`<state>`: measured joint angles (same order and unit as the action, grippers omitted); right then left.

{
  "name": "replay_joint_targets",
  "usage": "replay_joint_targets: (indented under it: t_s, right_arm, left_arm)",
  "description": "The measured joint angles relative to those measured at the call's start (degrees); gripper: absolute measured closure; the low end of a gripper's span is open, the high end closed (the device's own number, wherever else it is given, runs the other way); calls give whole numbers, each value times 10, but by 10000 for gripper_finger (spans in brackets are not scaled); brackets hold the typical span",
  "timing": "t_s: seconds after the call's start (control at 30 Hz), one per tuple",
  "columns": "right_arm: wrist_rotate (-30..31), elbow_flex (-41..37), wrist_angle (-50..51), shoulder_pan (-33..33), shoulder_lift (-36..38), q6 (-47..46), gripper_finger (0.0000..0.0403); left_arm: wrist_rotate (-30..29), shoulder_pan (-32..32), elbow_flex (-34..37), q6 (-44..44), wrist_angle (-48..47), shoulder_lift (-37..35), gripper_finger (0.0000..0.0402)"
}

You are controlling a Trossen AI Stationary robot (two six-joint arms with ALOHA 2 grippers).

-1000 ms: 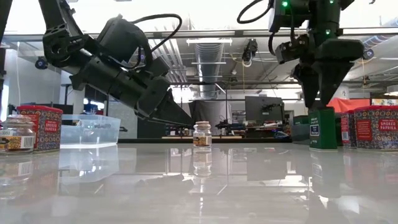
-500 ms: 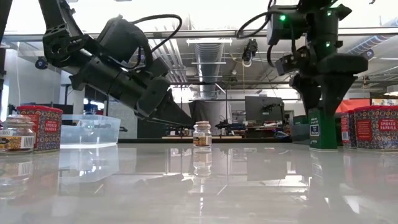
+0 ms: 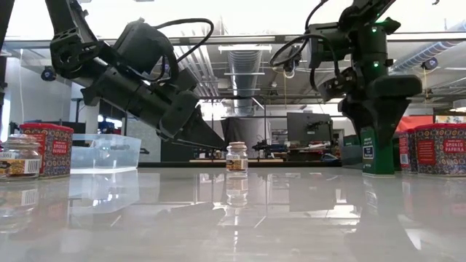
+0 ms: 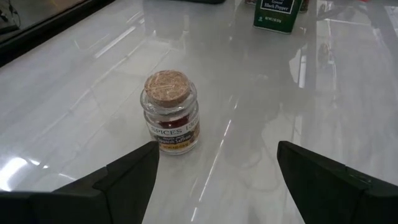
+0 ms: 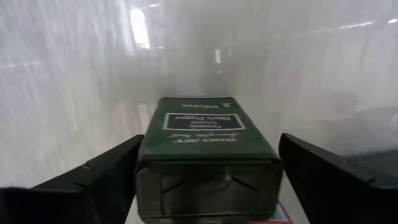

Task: Sort spices by type
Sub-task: Put the black seasoning can into the black bin

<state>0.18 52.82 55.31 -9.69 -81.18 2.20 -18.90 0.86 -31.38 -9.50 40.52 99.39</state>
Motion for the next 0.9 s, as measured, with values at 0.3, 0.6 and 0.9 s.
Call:
replay_joint_targets:
  t_s: [0.3,0.6,0.9]
  right_arm:
    - [-8,4,13,-3,0,45,141]
    - [29,90,123,-2,1,80,136]
    - [151,205,201,-2,2,159,138]
  left_arm:
    - [0,0,0,0,-7,0,91]
    - [0,0,0,0,-12,0,91]
    - [0,0,0,0,-26,0,91]
